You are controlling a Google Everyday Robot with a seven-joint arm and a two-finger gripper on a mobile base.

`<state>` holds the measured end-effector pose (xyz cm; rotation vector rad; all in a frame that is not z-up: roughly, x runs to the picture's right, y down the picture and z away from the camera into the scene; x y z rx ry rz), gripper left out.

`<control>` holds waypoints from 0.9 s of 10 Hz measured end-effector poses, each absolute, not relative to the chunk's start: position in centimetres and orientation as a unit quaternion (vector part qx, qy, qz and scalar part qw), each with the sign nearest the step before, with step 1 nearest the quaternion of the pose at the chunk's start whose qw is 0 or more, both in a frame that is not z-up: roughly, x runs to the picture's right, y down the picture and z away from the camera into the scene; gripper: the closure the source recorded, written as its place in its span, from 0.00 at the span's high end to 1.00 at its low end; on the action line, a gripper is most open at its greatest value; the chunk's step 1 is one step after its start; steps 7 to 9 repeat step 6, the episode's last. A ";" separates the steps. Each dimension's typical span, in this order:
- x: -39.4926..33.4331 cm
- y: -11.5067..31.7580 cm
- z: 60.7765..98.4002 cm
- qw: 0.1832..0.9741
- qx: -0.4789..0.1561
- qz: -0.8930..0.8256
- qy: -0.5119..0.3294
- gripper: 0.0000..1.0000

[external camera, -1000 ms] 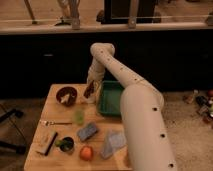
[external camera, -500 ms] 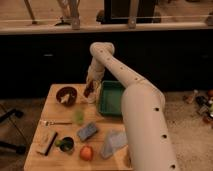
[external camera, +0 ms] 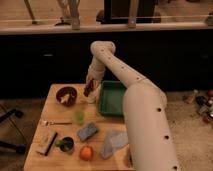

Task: Place grapes in paper cup

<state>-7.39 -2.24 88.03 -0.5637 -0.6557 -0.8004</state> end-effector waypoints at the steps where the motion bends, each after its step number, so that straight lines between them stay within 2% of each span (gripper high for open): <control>1: -7.4 -2.3 87.9 0.831 -0.266 -0.377 -0.309 0.80; 9: -7.1 -2.4 87.7 0.831 -0.266 -0.375 -0.312 0.80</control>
